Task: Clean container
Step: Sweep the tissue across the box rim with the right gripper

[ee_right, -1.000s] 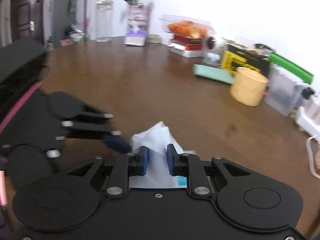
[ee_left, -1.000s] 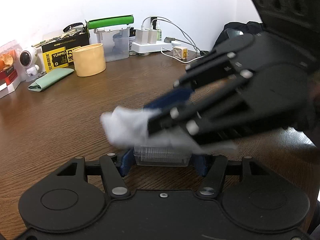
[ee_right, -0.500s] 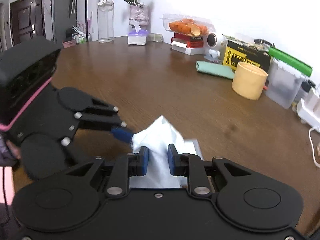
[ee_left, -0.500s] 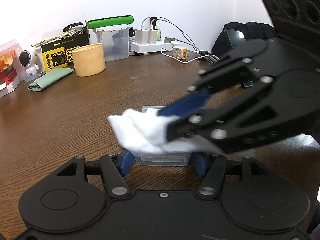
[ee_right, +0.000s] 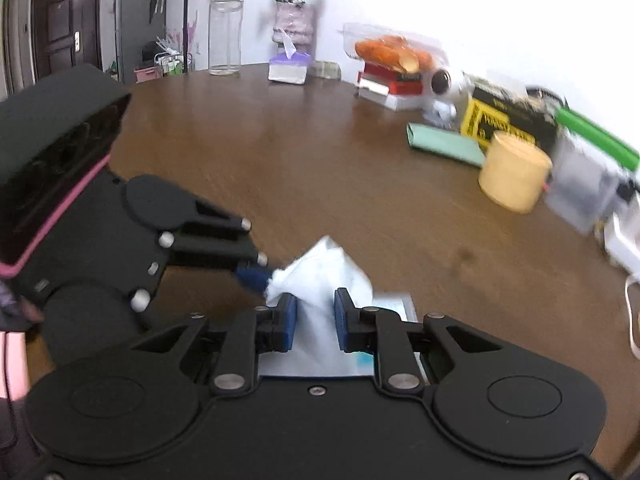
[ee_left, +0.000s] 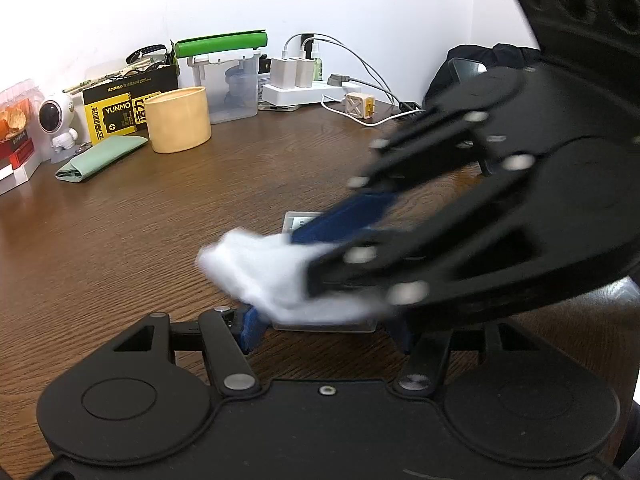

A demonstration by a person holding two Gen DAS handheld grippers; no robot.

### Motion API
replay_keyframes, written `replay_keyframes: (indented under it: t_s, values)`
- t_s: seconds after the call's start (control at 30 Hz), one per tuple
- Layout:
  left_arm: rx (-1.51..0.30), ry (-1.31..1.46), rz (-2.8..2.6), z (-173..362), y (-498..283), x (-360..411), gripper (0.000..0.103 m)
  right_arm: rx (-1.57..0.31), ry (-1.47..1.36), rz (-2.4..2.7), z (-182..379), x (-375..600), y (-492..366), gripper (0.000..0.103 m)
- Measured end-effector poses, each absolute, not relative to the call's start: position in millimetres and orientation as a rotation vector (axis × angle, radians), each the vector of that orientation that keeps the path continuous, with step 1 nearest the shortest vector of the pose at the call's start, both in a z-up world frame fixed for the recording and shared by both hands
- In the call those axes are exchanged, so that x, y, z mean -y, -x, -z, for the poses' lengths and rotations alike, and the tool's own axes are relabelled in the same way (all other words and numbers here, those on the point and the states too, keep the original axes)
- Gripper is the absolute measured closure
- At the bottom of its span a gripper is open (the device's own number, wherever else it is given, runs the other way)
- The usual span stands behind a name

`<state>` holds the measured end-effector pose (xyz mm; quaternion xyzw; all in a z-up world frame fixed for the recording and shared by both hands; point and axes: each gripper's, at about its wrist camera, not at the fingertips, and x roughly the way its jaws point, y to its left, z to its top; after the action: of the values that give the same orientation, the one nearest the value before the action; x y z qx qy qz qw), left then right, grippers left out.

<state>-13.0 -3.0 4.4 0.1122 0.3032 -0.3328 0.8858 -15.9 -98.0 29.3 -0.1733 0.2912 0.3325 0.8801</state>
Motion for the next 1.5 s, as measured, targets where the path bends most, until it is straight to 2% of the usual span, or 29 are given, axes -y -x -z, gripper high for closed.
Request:
replay_keyframes:
  t_s: [0.27, 0.5, 0.73, 0.97, 1.2, 1.37, 1.5]
  values:
    - [-0.629, -0.236, 0.688, -4.2, 13.9, 3.0, 0.043, -0.649, 0.348, -0.587, -34.3, 133.9, 13.4, 0.083]
    - [-0.629, -0.240, 0.687, -4.4, 15.2, 4.2, 0.043, -0.597, 0.343, -0.667, -29.0, 106.2, 14.8, 0.084]
    - [-0.629, -0.237, 0.684, -4.6, 15.0, 4.1, 0.043, -0.655, 0.309, -0.590, -33.6, 141.3, 11.5, 0.083]
    - [-0.630, -0.237, 0.682, -4.5, 14.2, 4.1, 0.042, -0.630, 0.318, -0.717, -31.5, 106.4, 15.6, 0.083]
    - [-0.630, -0.237, 0.680, -4.8, 13.4, 3.3, 0.042, -0.675, 0.293, -0.558, -35.4, 146.0, 12.0, 0.083]
    - [-0.630, -0.236, 0.680, -5.0, 12.3, 2.7, 0.042, -0.671, 0.300, -0.698, -33.1, 119.7, 23.0, 0.083]
    - [-0.630, -0.236, 0.680, -5.2, 11.5, 2.5, 0.042, -0.636, 0.320, -0.606, -31.4, 116.2, 5.8, 0.083]
